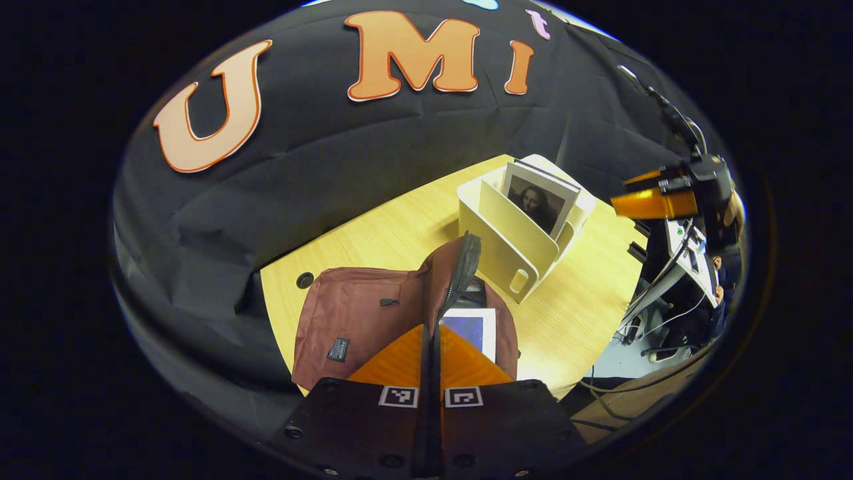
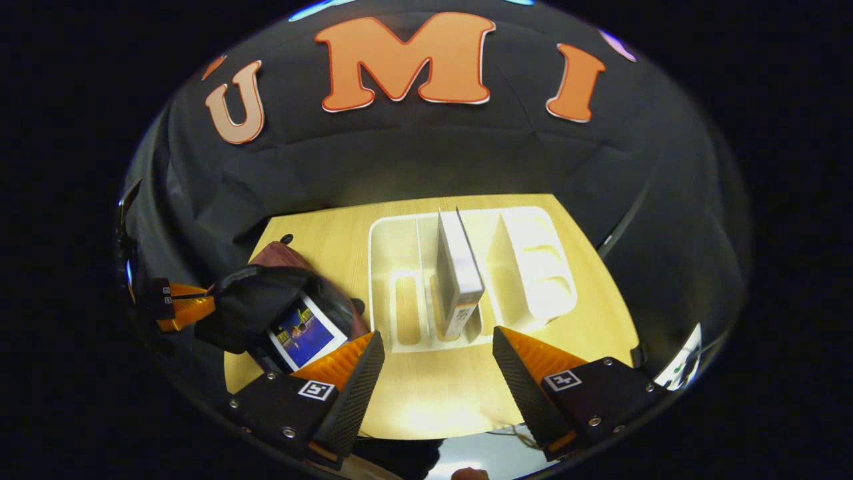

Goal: Open the schoolbag, grab two books from the bookshelf and put them into the schoolbag.

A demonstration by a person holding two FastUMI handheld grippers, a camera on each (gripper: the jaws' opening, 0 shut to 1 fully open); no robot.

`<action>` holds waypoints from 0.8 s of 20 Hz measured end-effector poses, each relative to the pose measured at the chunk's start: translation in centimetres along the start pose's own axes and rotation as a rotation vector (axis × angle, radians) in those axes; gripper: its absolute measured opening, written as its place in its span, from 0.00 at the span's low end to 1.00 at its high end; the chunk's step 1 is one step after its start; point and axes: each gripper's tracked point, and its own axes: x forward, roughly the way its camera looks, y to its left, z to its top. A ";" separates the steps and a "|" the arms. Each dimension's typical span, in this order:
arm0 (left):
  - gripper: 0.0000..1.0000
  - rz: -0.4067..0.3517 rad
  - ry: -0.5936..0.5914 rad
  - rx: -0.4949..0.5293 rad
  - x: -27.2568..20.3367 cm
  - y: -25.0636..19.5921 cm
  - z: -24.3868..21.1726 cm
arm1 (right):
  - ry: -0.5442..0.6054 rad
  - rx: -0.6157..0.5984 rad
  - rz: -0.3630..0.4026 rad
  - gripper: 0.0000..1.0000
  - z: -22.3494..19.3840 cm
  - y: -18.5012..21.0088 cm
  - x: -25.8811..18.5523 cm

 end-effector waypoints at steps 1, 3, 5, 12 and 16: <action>0.01 -0.003 -0.001 -0.002 0.0 -0.1 0.0 | 0.012 -0.018 0.001 0.98 1.2 -0.5 0.5; 0.01 -0.004 0.003 -0.009 0.2 -0.2 0.0 | 0.038 -0.044 -0.022 0.98 3.5 -1.4 2.4; 0.01 -0.001 0.012 -0.012 0.2 0.0 -0.3 | 0.065 -0.082 -0.045 0.98 5.2 -2.3 4.6; 0.01 0.037 0.034 -0.041 0.3 1.1 -0.8 | 0.265 -0.079 0.012 0.99 5.4 -1.5 12.8; 0.01 0.049 0.044 -0.063 0.4 1.4 -1.0 | 0.391 -0.071 0.010 0.99 3.9 -1.6 16.5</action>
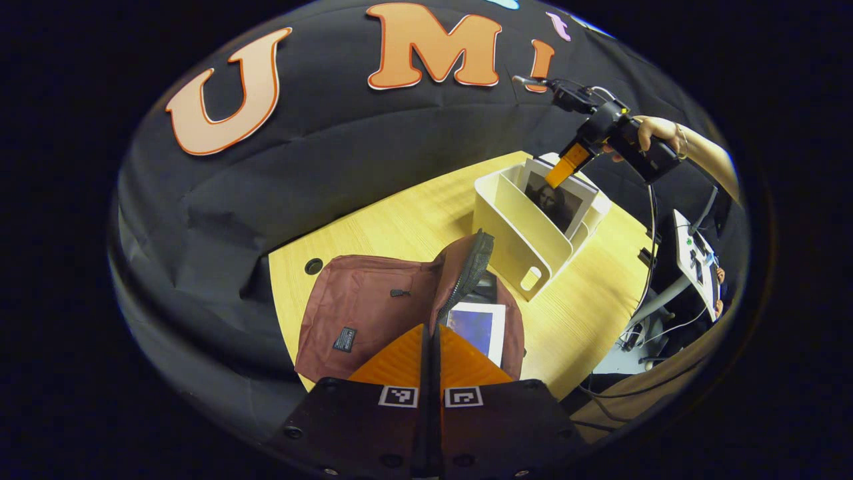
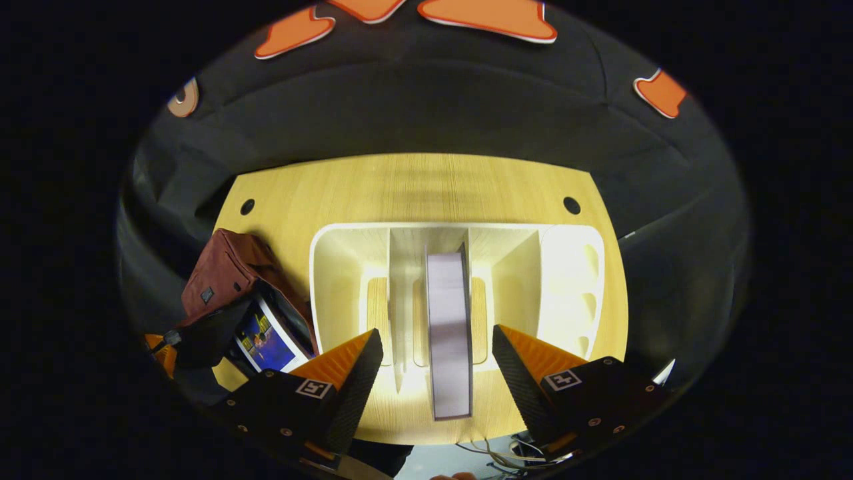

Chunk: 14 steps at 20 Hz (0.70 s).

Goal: Open the schoolbag, grab two books from the bookshelf and put them into the schoolbag.

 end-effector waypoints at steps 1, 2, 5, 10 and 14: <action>0.01 0.002 0.003 -0.003 0.1 0.1 0.0 | 0.017 -0.006 -0.001 0.99 0.0 0.0 0.7; 0.01 0.002 0.006 -0.006 0.1 0.1 -0.2 | 0.027 -0.009 -0.009 0.99 0.2 -0.1 1.3; 0.01 0.005 0.012 -0.013 0.2 0.2 -0.4 | 0.072 -0.011 -0.013 0.92 -0.2 0.1 2.4; 0.01 0.007 0.017 -0.016 0.2 0.2 -0.6 | 0.099 0.040 -0.018 0.38 -0.9 0.2 2.9; 0.01 0.002 0.017 -0.019 0.2 0.0 -1.0 | 0.074 0.061 -0.005 0.35 -0.7 0.2 1.3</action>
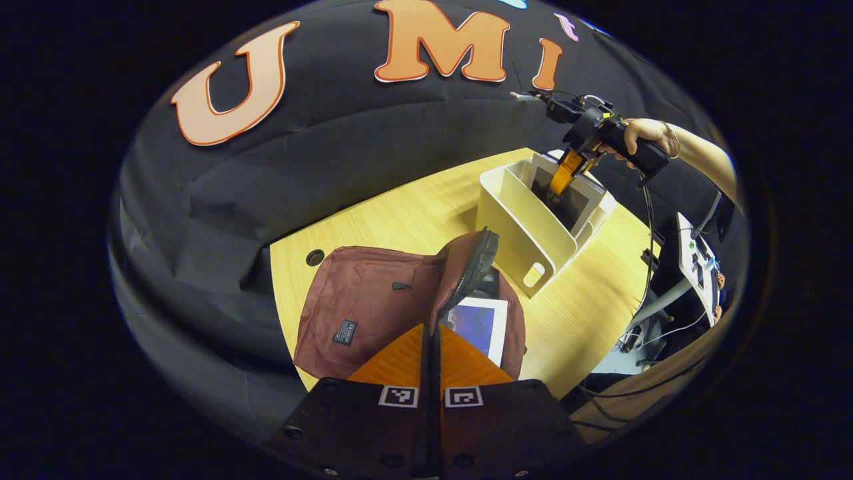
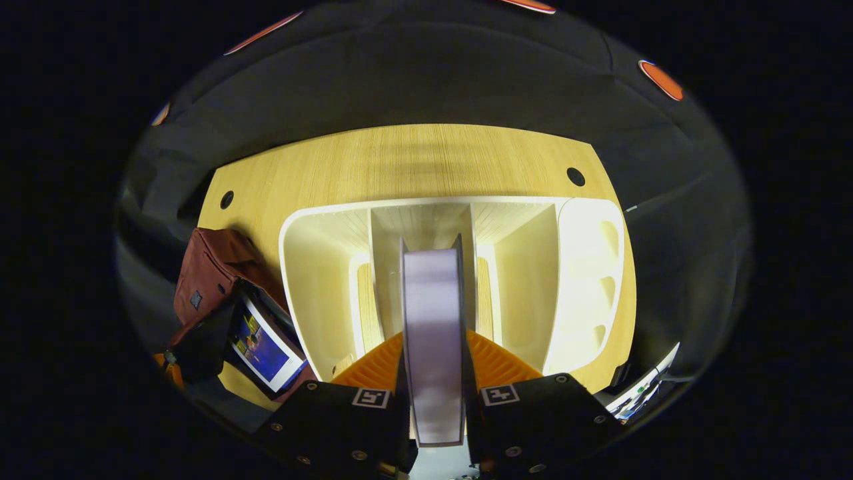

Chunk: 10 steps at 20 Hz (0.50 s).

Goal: Open the schoolbag, grab two books from the bookshelf and put them into the schoolbag.

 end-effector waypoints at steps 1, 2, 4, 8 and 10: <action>0.01 -0.003 -0.001 0.000 0.1 -0.1 0.1 | -0.008 0.013 0.010 0.35 0.1 0.1 -0.9; 0.01 -0.007 -0.003 -0.001 0.1 -0.2 0.0 | -0.023 0.022 0.015 0.35 0.3 -0.1 -1.9; 0.01 -0.011 -0.006 -0.001 0.2 -0.3 -0.1 | -0.069 0.026 0.003 0.35 0.8 -0.8 -4.3; 0.01 -0.022 -0.010 -0.004 0.1 -0.4 -0.2 | -0.182 0.043 -0.019 0.35 1.9 -1.6 -10.7; 0.01 -0.024 -0.014 0.000 0.2 -0.5 -0.3 | -0.234 0.058 0.003 0.34 1.8 -1.6 -14.4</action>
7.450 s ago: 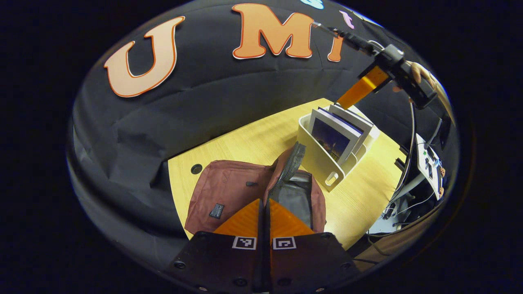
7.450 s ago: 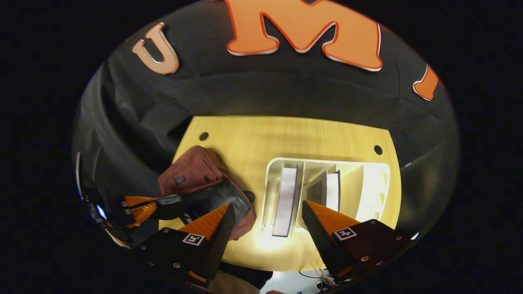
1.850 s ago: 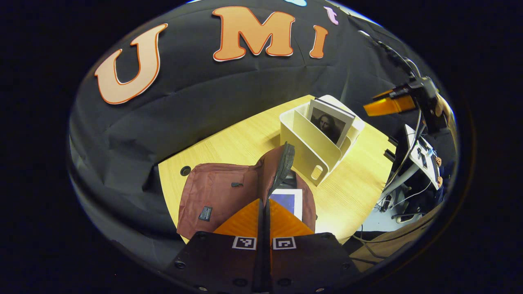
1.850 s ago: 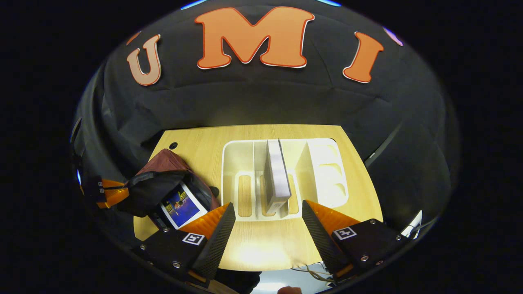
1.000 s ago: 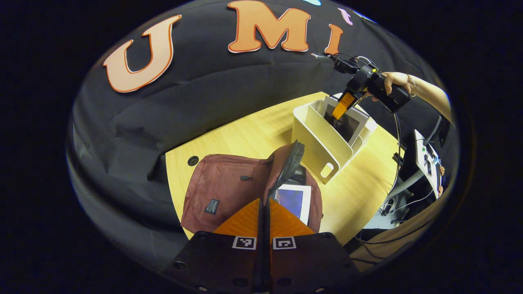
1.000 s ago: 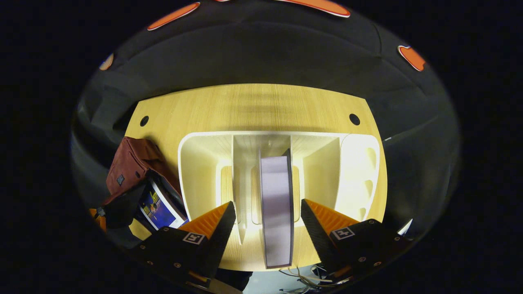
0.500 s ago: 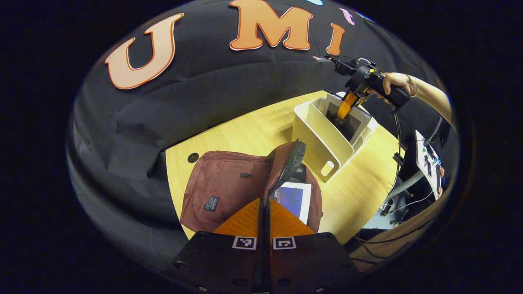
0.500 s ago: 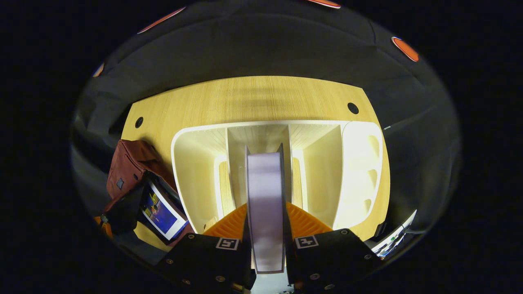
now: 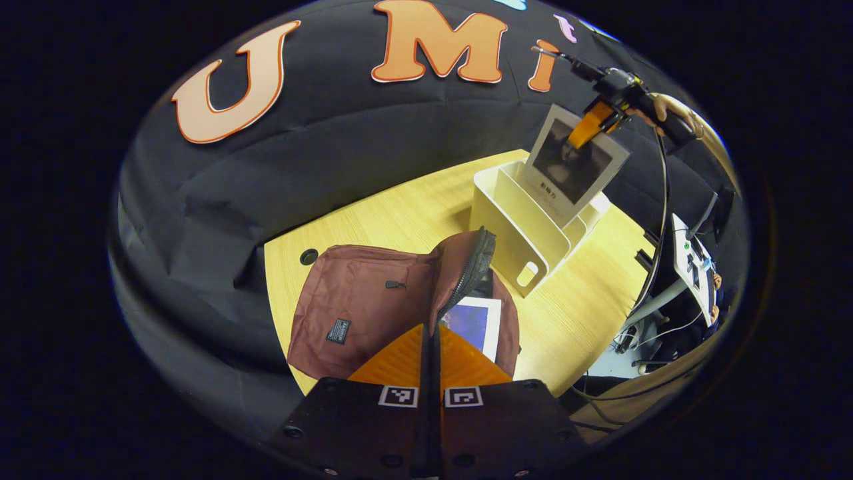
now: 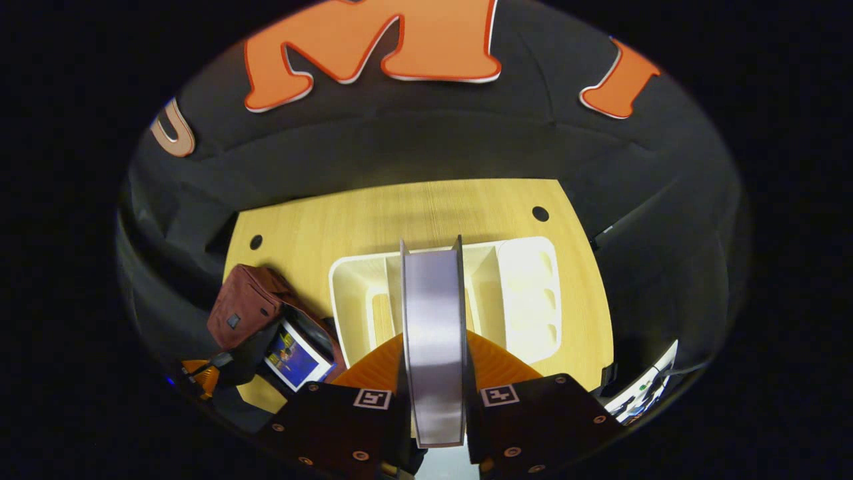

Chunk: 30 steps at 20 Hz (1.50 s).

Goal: Open the schoolbag, grab two books from the bookshelf and put them into the schoolbag.

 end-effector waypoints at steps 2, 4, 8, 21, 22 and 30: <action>0.01 -0.005 -0.003 -0.001 0.0 0.0 0.0 | -0.066 0.004 0.026 0.34 0.5 0.5 -4.0; 0.01 -0.006 -0.002 0.001 -0.2 0.1 -0.1 | -0.112 0.013 0.080 0.34 -0.1 1.8 -7.6; 0.01 -0.002 -0.007 0.017 -0.2 0.4 0.0 | -0.140 0.038 0.212 0.34 -4.2 4.3 -12.3; 0.01 0.023 -0.005 0.052 -1.1 0.5 0.6 | -0.028 0.508 0.659 0.33 -16.6 15.5 -2.9; 0.01 0.024 -0.003 0.057 -1.2 0.5 0.7 | -0.022 0.551 0.666 0.33 -17.1 16.1 -1.5; 0.01 0.034 0.005 0.089 -1.4 0.4 1.8 | 0.012 0.674 0.700 0.33 -19.3 22.0 6.2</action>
